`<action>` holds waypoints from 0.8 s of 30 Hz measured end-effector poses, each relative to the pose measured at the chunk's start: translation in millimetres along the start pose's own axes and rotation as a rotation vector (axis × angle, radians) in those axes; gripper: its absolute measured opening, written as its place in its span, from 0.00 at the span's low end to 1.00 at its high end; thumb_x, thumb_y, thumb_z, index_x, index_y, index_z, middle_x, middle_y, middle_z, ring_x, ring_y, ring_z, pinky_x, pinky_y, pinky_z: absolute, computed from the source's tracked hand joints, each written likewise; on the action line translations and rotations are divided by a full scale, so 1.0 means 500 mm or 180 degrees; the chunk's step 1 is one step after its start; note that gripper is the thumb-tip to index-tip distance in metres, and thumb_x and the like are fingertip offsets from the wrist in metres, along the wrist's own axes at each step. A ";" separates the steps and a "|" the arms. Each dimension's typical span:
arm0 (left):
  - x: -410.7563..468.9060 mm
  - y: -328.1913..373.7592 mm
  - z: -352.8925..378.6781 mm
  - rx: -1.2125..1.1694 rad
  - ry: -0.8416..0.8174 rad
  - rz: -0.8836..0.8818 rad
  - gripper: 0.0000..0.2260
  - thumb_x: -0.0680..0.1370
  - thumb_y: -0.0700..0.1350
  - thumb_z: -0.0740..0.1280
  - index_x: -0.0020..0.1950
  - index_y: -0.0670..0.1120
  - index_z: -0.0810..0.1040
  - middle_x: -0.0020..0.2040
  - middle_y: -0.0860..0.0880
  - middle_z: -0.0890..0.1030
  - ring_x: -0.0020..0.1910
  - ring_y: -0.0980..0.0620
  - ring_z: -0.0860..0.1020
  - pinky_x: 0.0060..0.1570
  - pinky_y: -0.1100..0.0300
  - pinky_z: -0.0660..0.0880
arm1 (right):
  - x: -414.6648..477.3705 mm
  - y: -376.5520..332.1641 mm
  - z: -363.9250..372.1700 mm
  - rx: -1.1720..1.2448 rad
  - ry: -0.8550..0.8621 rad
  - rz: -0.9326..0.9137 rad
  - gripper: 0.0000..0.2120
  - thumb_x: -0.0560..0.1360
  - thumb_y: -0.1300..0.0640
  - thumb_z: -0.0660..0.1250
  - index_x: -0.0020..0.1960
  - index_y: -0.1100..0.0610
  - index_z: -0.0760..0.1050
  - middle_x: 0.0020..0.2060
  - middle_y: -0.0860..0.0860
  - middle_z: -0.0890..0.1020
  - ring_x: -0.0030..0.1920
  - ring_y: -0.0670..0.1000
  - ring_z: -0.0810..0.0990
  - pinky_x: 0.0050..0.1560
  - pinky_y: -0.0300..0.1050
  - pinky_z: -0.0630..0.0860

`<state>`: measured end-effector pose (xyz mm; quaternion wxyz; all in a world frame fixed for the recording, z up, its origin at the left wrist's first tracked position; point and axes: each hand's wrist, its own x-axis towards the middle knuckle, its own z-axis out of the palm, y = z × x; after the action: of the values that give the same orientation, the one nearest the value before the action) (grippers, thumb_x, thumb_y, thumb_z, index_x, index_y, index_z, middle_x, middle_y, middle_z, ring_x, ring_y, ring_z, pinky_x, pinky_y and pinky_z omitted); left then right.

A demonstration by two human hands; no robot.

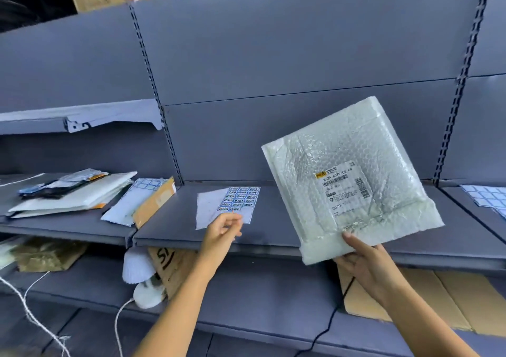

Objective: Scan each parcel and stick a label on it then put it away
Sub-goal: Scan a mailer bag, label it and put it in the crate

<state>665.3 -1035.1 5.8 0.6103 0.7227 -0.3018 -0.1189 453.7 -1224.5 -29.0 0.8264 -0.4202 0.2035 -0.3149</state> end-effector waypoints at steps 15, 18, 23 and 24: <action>0.244 -0.056 0.102 -0.0795 -0.1166 -0.0325 0.19 0.67 0.47 0.76 0.55 0.52 0.75 0.56 0.51 0.82 0.55 0.53 0.80 0.58 0.54 0.76 | 0.222 0.087 0.169 0.0300 -0.0264 0.0033 0.31 0.61 0.53 0.79 0.62 0.58 0.75 0.58 0.56 0.81 0.58 0.55 0.80 0.59 0.49 0.76; 0.303 -0.078 0.079 -0.0964 -0.1238 -0.0336 0.20 0.66 0.47 0.75 0.56 0.50 0.75 0.54 0.52 0.83 0.56 0.52 0.80 0.59 0.53 0.75 | 0.249 0.081 0.156 -0.0012 -0.0053 -0.0039 0.40 0.44 0.46 0.85 0.53 0.59 0.80 0.52 0.54 0.83 0.53 0.53 0.82 0.51 0.44 0.80; 0.376 -0.119 0.077 -0.1078 -0.1226 -0.0381 0.14 0.74 0.35 0.70 0.56 0.48 0.75 0.54 0.50 0.82 0.55 0.50 0.80 0.60 0.51 0.74 | 0.249 0.007 0.083 -0.1577 0.2032 -0.1292 0.13 0.74 0.52 0.70 0.54 0.58 0.75 0.51 0.60 0.82 0.44 0.51 0.79 0.46 0.45 0.74; 0.385 -0.126 0.080 -0.1049 -0.1230 -0.0380 0.14 0.74 0.35 0.70 0.56 0.48 0.74 0.54 0.49 0.82 0.55 0.50 0.80 0.60 0.52 0.74 | 0.246 -0.011 0.063 -0.2105 0.2612 -0.1482 0.09 0.77 0.54 0.66 0.53 0.59 0.75 0.51 0.60 0.81 0.45 0.53 0.77 0.47 0.48 0.71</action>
<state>813.8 -1174.8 -25.4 0.6428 0.5939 -0.3462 -0.3382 559.4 -1294.2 -15.7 0.4133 -0.5333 0.4972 -0.5454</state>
